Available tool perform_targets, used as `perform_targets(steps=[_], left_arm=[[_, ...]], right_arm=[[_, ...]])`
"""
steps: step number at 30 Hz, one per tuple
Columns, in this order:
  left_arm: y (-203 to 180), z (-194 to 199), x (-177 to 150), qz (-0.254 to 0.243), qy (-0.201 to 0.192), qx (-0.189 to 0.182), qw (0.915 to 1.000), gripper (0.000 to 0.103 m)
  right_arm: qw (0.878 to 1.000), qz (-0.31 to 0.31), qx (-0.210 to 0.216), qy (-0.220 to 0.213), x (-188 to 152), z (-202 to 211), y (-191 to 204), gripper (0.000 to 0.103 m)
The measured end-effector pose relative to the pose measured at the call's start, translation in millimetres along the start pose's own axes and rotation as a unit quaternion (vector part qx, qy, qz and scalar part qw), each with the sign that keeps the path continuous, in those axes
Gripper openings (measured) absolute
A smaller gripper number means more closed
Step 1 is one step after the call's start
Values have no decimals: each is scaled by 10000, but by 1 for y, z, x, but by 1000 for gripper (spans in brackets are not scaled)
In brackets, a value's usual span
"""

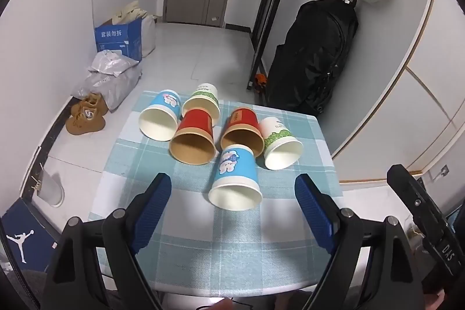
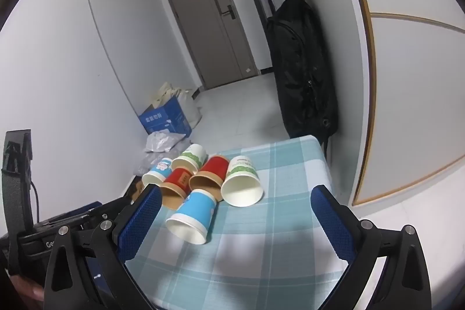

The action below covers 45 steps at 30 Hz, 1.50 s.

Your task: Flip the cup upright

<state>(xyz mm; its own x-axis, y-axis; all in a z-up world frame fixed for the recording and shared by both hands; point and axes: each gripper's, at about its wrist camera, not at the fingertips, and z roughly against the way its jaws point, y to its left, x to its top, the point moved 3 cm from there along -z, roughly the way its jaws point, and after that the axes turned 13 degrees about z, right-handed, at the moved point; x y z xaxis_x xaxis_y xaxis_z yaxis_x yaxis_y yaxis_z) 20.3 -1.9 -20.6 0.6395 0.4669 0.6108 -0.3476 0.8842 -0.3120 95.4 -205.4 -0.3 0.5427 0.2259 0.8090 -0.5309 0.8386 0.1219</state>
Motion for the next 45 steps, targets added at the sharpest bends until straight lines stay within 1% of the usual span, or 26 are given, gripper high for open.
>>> perform_targets(steps=[3,4,5,7,10,12,21,34,41,45], left_arm=[[-12,5,-1,-386,-312,239,9985,84],[-16,16,-3,-488,-548,254,9970,84],[-20,16,-5,-486,-540,276,9970,84],[-28,24,-14,-494,-689,310,9959,84],[-20,16,-5,-273,-413,160,9986,84],[-2,12,4,-14,-281,4,9996,84],[-4,12,0,-53,-290,-46,9996,84],[-5,11,0,-28,-283,-25,9996,84],[-4,8,-2,-61,-202,-31,9998,84],[-6,8,-3,-81,-242,-21,9997,84]], right_arm=[[10000,63,-29,-58,-1,-1,1,103],[10000,49,-24,-53,-1,-1,1,103],[10000,52,-30,-50,-1,-1,2,103],[10000,38,-12,-40,-2,-2,1,103],[10000,28,-27,-9,3,-4,2,103],[10000,19,-36,-4,4,-3,4,103],[10000,17,-49,-18,0,-1,-2,103],[10000,59,-58,22,-2,-1,0,103],[10000,43,-85,14,-3,-1,0,103],[10000,37,-90,21,-3,-2,1,103]])
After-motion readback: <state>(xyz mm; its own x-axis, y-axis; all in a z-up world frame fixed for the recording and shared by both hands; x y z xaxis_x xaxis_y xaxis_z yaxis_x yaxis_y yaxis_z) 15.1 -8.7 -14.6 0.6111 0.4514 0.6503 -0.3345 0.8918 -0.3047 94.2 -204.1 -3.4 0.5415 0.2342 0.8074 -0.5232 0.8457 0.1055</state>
